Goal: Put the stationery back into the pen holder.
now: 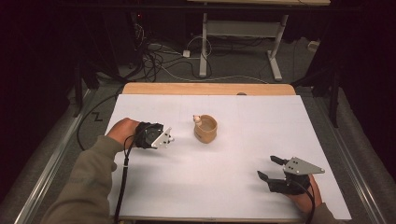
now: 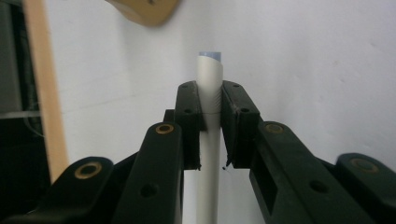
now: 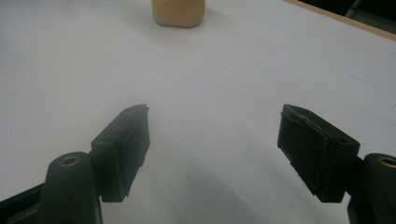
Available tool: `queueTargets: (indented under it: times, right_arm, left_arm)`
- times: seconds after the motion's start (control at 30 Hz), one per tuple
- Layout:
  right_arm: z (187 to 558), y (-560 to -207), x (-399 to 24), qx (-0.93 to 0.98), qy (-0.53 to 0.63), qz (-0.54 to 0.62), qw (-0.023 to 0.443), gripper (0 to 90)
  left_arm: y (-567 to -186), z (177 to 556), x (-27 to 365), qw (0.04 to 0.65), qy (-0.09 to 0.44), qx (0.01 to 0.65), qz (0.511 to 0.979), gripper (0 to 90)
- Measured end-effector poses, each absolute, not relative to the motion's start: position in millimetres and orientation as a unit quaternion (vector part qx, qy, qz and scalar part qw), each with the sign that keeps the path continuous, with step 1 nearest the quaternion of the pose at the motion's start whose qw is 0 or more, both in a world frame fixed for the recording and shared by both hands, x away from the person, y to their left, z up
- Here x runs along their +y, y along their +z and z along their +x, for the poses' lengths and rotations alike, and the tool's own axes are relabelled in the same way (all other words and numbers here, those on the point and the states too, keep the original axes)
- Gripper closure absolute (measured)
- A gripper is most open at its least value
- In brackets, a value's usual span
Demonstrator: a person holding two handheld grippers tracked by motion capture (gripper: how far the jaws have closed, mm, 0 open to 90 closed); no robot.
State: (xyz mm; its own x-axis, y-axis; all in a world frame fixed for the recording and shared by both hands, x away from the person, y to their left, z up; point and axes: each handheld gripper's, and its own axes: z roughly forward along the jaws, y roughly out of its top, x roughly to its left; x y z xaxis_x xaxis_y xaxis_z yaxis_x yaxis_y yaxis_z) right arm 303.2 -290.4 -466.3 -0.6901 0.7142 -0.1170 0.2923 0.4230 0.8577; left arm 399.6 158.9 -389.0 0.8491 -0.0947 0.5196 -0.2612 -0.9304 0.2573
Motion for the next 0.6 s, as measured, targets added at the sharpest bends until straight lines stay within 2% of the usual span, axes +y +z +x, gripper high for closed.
queueTargets:
  times: [0.23, 0.43, 0.6]
  right_arm:
    - [302.7, -465.0, -291.3, 0.806, 0.440, 0.312, 0.244, 25.6]
    - [302.6, -464.7, -291.8, 0.806, 0.441, 0.311, 0.244, 25.6]
    - [302.6, -464.5, -292.0, 0.805, 0.441, 0.312, 0.245, 25.6]
  left_arm:
    - [-386.0, 397.6, 168.5, 0.255, 0.300, -0.033, 0.919, 76.2]
    - [-383.3, 394.3, 179.7, 0.346, 0.310, 0.022, 0.885, 76.2]
    - [-385.6, 391.3, 182.0, 0.392, 0.310, 0.049, 0.865, 76.2]
